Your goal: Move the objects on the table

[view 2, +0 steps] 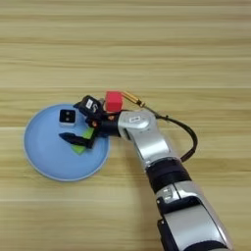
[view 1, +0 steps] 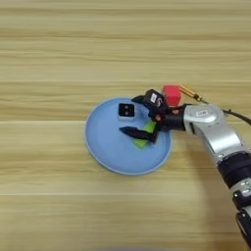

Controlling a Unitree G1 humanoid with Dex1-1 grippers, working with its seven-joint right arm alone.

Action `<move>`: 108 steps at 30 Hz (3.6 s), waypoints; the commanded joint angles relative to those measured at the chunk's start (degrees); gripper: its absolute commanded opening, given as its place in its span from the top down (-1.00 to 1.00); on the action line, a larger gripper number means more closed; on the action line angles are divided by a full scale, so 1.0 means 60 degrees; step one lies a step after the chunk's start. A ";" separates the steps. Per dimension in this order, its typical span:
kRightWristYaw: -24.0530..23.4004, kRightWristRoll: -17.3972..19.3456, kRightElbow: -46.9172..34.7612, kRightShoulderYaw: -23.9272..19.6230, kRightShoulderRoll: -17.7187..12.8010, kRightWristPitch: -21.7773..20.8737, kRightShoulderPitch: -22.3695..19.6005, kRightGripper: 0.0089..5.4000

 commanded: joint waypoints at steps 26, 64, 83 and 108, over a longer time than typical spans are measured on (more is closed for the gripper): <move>-0.0209 -0.0294 0.0430 0.0195 0.0292 -0.0360 -0.1043 -0.38; 0.0018 0.0619 -0.0868 -0.0955 -0.0232 0.0483 -0.1402 0.08; -0.0181 0.0698 0.0452 -0.2316 -0.1827 0.0108 -0.1978 0.08; 0.0283 0.0757 0.0224 -0.2870 -0.3418 0.0314 -0.0818 0.08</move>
